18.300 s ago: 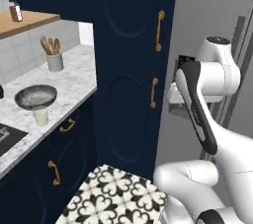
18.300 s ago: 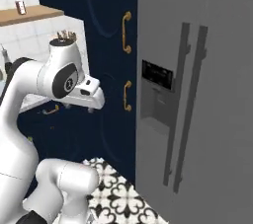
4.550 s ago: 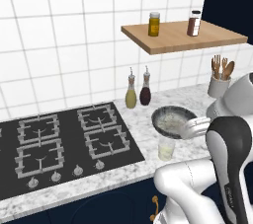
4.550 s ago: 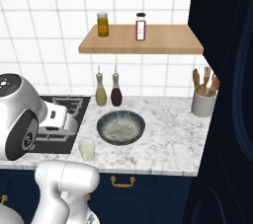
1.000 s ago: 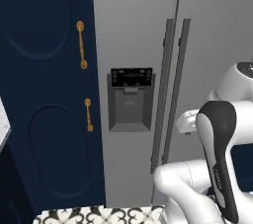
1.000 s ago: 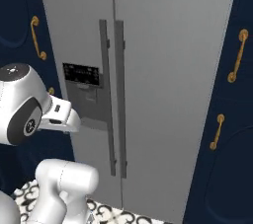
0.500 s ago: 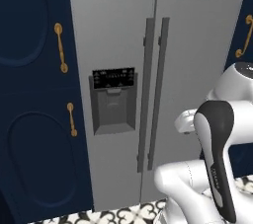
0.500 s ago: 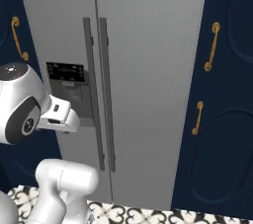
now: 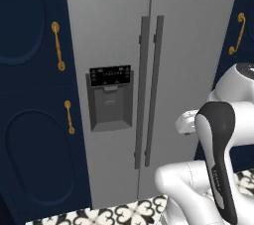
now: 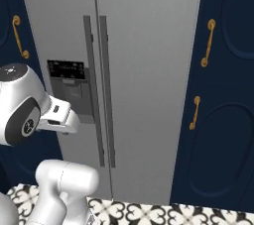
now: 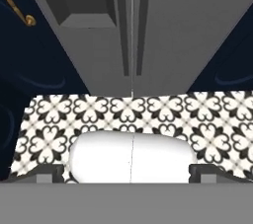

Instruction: Grab a lemon wedge from the fridge and one ice cube from the ice bowl, and put them in the glass of lemonade.

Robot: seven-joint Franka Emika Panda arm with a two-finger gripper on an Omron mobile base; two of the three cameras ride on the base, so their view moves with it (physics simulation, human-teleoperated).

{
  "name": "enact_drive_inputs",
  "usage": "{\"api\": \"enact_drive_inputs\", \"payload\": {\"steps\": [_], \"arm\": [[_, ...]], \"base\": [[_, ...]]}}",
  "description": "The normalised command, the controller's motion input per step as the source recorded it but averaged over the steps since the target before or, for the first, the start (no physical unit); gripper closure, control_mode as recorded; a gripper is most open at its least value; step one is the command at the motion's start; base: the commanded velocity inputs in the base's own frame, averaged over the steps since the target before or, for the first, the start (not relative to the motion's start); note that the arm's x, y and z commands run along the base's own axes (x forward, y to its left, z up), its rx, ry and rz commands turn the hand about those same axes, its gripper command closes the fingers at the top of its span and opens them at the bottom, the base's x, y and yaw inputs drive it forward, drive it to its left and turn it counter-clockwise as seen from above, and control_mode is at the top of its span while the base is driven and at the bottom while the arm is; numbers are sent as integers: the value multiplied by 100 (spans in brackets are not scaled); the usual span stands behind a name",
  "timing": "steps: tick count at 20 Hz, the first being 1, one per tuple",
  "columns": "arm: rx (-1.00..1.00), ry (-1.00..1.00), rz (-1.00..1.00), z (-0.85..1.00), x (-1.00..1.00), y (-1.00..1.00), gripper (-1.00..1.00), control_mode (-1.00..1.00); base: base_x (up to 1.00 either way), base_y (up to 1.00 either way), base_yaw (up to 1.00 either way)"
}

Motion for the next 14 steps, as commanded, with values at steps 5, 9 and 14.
{"api": "enact_drive_inputs", "payload": {"steps": [5,9,14], "arm": [[0,0,0,0,0,0,-100,-100],[0,-8,-2,-13,33,-1,-100,-100],[0,-19,-5,7,47,0,-100,-100]], "base": [[0,3,-1],[0,0,0],[0,0,0]]}}
